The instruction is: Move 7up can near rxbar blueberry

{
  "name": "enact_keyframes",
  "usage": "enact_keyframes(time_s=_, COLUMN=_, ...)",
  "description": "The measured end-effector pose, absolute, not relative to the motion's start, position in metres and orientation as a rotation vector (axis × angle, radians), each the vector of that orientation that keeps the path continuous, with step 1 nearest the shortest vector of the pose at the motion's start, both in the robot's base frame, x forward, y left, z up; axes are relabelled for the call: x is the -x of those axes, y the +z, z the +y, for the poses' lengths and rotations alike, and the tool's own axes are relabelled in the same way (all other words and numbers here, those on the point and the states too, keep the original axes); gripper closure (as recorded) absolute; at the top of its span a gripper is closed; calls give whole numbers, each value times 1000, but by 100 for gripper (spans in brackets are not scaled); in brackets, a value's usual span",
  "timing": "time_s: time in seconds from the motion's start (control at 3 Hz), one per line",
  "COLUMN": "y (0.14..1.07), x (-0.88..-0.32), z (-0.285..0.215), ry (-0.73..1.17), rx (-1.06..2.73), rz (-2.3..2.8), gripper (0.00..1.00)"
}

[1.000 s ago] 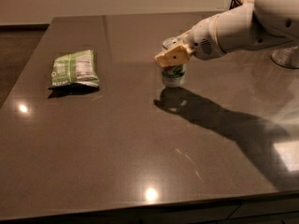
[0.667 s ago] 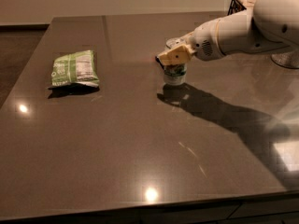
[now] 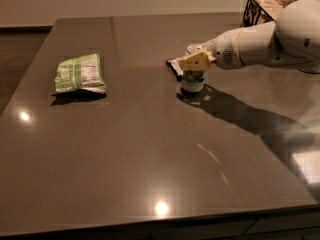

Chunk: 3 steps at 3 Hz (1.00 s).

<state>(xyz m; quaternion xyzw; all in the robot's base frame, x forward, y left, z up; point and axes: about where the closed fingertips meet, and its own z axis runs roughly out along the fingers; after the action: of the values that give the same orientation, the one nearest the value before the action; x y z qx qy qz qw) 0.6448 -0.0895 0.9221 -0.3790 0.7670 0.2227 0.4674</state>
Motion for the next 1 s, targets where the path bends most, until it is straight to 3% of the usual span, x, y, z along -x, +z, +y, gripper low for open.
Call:
enact_keyframes(time_s=0.33, y=915, x=-649, z=-98, ry=529, rx=918, rz=1863, gripper=53)
enact_keyframes(time_s=1.0, y=909, x=-650, z=-96, ry=513, rx=933, rz=1863, gripper=6)
